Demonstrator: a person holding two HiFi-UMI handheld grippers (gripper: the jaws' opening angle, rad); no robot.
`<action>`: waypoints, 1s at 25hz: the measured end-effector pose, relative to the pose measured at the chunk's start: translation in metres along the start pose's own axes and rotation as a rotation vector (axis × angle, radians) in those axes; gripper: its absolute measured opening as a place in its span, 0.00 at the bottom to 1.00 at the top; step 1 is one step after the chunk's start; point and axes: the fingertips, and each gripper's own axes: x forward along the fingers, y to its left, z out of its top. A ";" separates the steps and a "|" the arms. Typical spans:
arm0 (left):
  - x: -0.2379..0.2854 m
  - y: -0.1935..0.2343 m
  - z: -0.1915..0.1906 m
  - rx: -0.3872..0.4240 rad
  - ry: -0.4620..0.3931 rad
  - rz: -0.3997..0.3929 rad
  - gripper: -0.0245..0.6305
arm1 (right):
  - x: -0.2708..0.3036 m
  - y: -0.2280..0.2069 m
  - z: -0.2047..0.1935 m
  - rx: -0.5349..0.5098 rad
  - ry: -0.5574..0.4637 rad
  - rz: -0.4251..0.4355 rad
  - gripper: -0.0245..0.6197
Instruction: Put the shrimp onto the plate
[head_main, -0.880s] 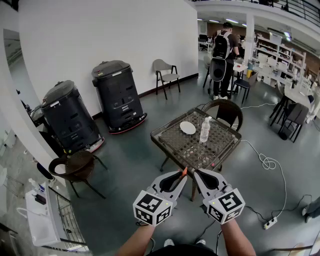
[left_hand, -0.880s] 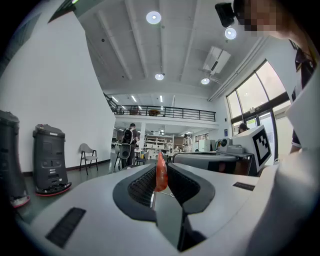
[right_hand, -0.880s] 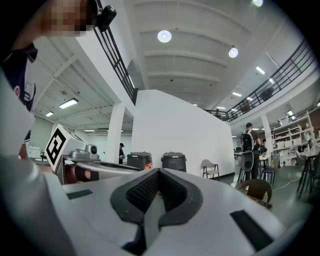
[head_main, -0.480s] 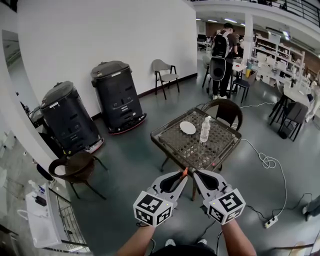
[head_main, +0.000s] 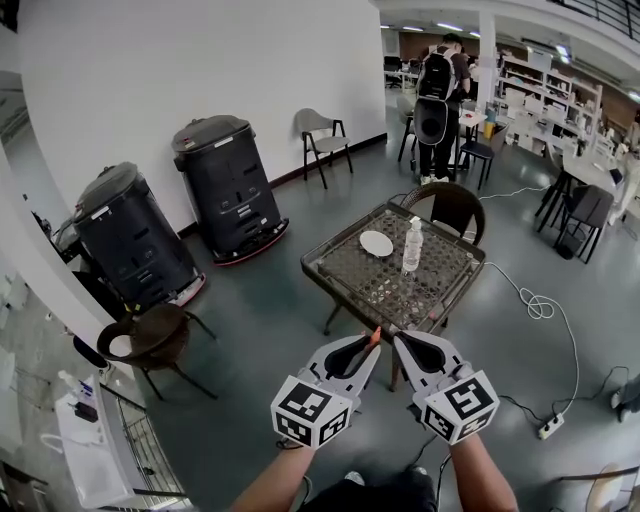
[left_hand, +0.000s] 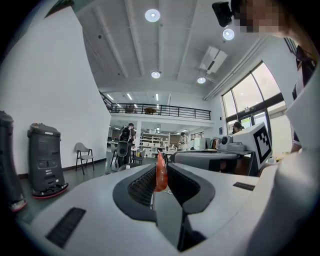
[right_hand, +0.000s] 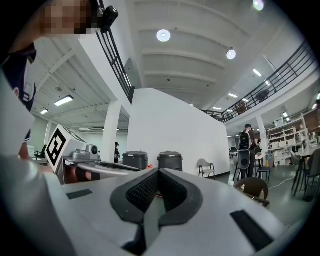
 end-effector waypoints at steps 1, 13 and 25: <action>-0.001 0.001 0.001 0.004 -0.003 -0.006 0.15 | 0.001 0.001 0.000 -0.004 0.002 -0.010 0.05; 0.005 0.012 0.004 0.012 -0.005 -0.055 0.15 | 0.012 -0.009 0.004 -0.007 0.010 -0.082 0.05; 0.055 0.051 -0.001 0.006 0.009 -0.037 0.15 | 0.056 -0.059 -0.005 0.006 0.004 -0.064 0.05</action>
